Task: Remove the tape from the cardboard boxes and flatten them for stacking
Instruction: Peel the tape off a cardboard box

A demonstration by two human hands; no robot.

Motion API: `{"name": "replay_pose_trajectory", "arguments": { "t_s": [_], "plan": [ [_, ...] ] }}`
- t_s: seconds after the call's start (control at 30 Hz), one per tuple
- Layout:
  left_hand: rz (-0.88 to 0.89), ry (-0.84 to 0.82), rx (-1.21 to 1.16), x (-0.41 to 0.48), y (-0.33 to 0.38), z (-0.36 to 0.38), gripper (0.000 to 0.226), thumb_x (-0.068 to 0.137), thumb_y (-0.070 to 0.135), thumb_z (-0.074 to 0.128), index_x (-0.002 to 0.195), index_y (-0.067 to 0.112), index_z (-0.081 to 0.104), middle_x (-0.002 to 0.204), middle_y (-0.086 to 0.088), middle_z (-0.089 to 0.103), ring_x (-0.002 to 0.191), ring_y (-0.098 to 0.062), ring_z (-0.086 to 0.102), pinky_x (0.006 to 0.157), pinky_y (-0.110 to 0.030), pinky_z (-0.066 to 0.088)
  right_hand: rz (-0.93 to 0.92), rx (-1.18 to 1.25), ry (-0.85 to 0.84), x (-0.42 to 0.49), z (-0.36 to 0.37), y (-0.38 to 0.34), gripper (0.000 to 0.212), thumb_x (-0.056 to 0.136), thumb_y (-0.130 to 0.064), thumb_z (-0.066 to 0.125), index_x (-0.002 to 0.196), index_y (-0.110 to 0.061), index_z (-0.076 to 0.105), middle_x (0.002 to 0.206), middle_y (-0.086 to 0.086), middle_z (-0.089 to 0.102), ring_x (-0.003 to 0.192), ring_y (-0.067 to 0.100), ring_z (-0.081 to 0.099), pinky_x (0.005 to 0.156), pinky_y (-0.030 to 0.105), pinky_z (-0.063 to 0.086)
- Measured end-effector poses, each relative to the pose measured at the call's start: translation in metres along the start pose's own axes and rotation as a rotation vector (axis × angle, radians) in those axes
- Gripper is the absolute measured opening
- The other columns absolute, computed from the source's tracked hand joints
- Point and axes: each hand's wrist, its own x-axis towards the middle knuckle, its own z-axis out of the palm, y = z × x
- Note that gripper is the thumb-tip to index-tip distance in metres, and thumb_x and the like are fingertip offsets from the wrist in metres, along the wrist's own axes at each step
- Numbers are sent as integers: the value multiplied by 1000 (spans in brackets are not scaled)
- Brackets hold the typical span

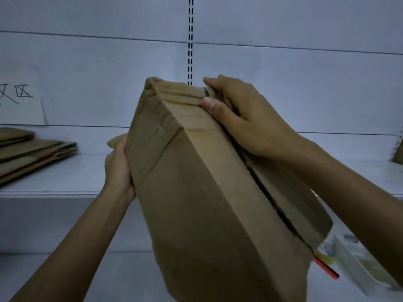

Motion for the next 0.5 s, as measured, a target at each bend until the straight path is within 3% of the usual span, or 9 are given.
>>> {"name": "replay_pose_trajectory", "arguments": {
  "t_s": [0.07, 0.27, 0.37, 0.43, 0.5],
  "plan": [
    [66, 27, 17, 14, 23, 18, 16, 87, 28, 58, 74, 22, 65, 55, 9, 65, 51, -8, 60, 49, -17, 48, -27, 16, 104, 16, -9, -2, 46, 100, -38, 41, 140, -17, 43, 136, -2, 49, 128, 10, 38, 98, 10, 26],
    [389, 10, 4, 44, 111, 76, 32, 94, 35, 44, 75, 19, 66, 66, 9, 69, 61, -5, 65, 57, -20, 52, -130, -35, 357, 74, -54, -17, 46, 101, -38, 38, 144, -21, 37, 150, 4, 37, 141, 16, 25, 114, 33, 23],
    [585, 164, 14, 53, 136, 91, 30, 91, 29, 40, 65, 20, 51, 67, 6, 54, 60, -5, 52, 57, -21, 42, -112, -119, 434, 96, -78, -17, 46, 101, -40, 36, 144, -26, 37, 151, 3, 36, 141, 16, 26, 114, 36, 25],
    [774, 292, 72, 51, 143, 96, 31, 93, 29, 37, 62, 24, 38, 61, 10, 40, 50, 4, 40, 51, -18, 33, -102, 62, 422, 104, -84, -18, 44, 101, -36, 39, 143, -23, 41, 146, 0, 44, 135, 13, 38, 112, 34, 31],
    [1002, 313, 200, 46, 135, 94, 34, 96, 34, 35, 63, 26, 37, 60, 11, 40, 57, 6, 47, 55, -19, 35, -51, 389, 354, 106, -76, -17, 46, 99, -39, 39, 140, -19, 45, 140, 0, 51, 126, 10, 48, 107, 37, 40]
  ]
}}
